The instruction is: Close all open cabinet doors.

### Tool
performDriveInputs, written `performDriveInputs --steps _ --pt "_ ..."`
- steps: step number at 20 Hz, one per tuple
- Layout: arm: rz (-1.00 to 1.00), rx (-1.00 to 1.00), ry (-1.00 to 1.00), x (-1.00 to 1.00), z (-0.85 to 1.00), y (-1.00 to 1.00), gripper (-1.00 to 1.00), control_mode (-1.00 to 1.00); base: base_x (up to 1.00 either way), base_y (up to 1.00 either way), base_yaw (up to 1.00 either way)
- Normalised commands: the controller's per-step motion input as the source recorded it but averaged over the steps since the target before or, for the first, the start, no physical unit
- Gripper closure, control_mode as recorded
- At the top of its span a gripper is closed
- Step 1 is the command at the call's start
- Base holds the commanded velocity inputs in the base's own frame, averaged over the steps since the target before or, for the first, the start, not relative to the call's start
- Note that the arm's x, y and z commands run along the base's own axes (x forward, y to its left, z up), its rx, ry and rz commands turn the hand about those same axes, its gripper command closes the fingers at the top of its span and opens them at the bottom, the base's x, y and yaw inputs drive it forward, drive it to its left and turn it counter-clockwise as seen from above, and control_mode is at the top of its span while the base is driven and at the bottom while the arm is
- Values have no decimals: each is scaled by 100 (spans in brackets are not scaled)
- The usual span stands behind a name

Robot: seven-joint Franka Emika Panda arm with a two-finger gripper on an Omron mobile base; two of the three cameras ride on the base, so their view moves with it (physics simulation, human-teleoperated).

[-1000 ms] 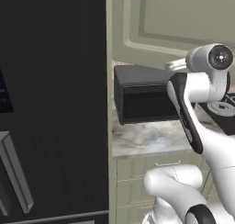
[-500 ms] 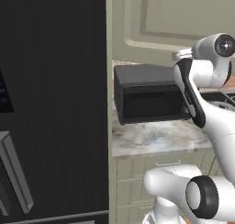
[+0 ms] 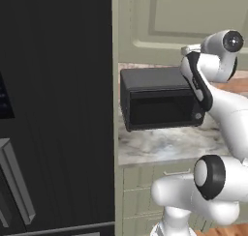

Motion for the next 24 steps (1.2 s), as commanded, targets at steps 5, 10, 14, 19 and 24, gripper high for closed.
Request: performDriveInputs --steps 5,10,14,19,24 --pt "0 9 2 63 0 -18 -100 -100 0 0 0" --pt "0 8 3 63 0 -13 -100 -100 0 0 0" --pt "2 5 3 58 -5 -6 -100 -100 0 0 0" --pt "2 3 5 50 -26 0 -100 -100 0 0 0" --pt "3 3 6 51 -31 0 -100 -100 0 0 0"
